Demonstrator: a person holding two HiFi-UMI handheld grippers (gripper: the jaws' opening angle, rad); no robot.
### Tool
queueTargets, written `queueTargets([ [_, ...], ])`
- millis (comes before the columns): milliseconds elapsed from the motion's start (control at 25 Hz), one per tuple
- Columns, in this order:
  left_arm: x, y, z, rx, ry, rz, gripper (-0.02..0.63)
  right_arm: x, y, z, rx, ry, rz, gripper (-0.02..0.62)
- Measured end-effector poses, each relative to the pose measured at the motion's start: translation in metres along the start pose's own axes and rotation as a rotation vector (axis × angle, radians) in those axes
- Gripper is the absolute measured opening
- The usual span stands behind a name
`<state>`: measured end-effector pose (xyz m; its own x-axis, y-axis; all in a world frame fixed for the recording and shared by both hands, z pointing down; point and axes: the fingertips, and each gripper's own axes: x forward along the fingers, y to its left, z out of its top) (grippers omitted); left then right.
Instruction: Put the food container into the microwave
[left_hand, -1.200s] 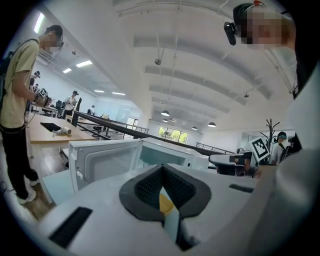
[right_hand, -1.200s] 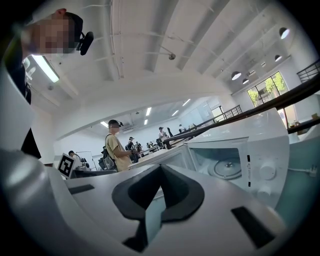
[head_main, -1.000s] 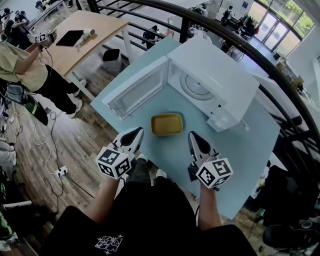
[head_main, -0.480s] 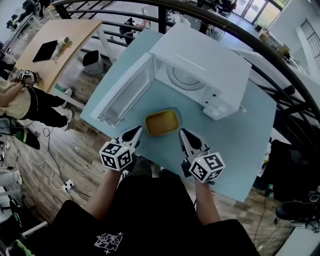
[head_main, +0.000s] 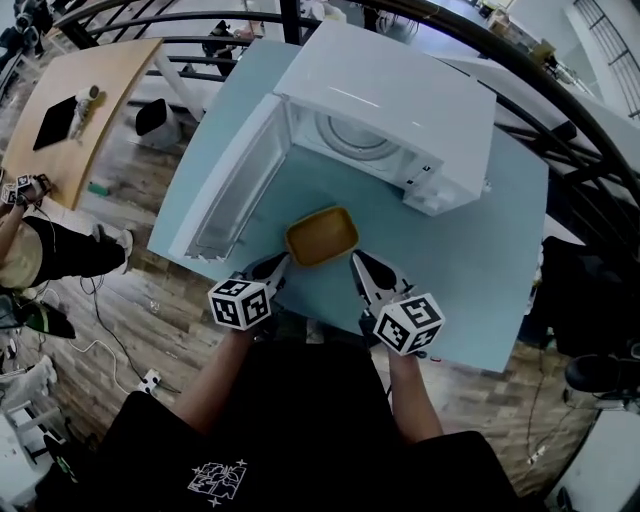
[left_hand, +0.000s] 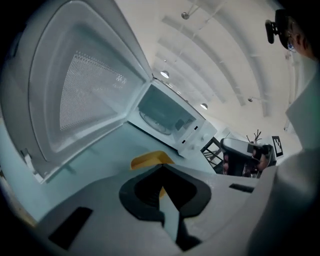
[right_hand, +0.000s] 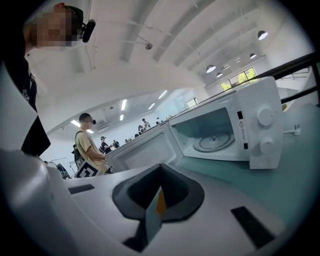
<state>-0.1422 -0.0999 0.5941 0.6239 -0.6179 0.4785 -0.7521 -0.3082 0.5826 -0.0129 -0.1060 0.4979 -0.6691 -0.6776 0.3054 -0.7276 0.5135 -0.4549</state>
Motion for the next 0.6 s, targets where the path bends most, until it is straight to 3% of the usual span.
queueTargets([
  [280,0.02,0.025,-0.01,-0.083,0.056,0.015,0.006,0.016,-0.003,-0.019,0.031,0.04,-0.02,0.006],
  [600,0.029,0.041,-0.027,-0.19,0.063,0.049,0.009,0.024,-0.006,-0.02,0.042,0.051,-0.012,0.006],
])
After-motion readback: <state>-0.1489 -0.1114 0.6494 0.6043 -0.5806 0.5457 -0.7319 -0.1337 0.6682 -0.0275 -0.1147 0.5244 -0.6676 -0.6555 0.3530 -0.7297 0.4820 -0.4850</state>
